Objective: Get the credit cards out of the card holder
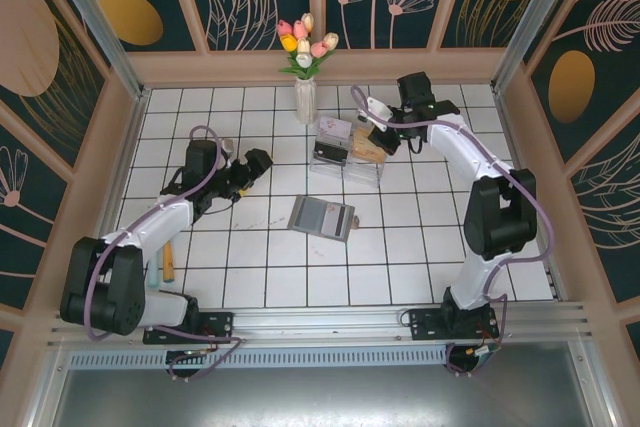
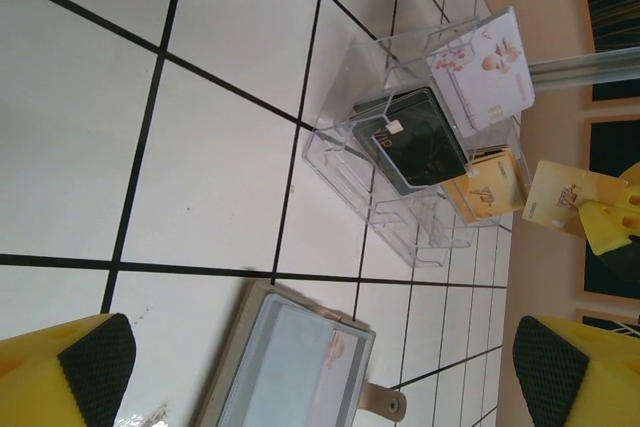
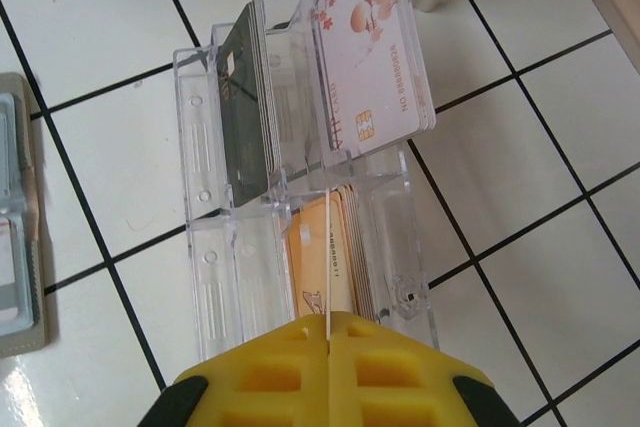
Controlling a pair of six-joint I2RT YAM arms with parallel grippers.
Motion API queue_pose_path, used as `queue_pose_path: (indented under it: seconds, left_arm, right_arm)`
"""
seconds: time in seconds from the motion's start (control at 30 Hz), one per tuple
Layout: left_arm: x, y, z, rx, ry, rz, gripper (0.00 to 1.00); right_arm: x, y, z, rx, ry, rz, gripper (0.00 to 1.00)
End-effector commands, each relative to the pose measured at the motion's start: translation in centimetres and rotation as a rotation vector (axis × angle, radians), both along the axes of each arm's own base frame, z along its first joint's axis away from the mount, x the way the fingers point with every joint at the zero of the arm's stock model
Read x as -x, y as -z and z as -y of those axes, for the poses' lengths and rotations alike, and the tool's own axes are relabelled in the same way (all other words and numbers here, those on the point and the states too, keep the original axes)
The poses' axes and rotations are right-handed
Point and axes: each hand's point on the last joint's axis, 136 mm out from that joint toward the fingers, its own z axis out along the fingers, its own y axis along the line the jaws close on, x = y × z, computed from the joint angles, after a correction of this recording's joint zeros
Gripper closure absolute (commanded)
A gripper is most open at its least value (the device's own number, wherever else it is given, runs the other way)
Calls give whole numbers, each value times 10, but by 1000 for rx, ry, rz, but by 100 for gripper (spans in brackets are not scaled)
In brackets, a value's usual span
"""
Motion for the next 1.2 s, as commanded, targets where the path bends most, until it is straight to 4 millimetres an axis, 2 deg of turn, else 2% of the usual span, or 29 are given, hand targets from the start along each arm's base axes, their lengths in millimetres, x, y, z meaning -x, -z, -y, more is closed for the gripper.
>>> queue_pose_path:
  seconds: [0.0, 0.37, 0.7, 0.83, 1.0, 1.17]
  left_arm:
    - [-7, 4, -3, -1, -28, -20, 1]
    - [-9, 14, -2, -2, -24, -48, 2]
    - [-7, 15, -1, -1, -19, -52, 1]
    - [-6, 16, -1, 0, -18, -54, 1]
    - [-4, 17, 0, 3, -10, -56, 1]
    - [-4, 16, 1, 7, -3, -54, 2]
  right_arm:
    - [5, 8, 1, 2, -79, -18, 100]
    - [3, 30, 6, 57, -100, -69, 100]
    - [-2, 37, 4, 80, -85, -96, 100]
    - [-3, 41, 2, 83, -73, -123, 93]
    - [-2, 45, 1, 88, -52, -135, 89]
    - [-5, 40, 1, 86, -30, -129, 81]
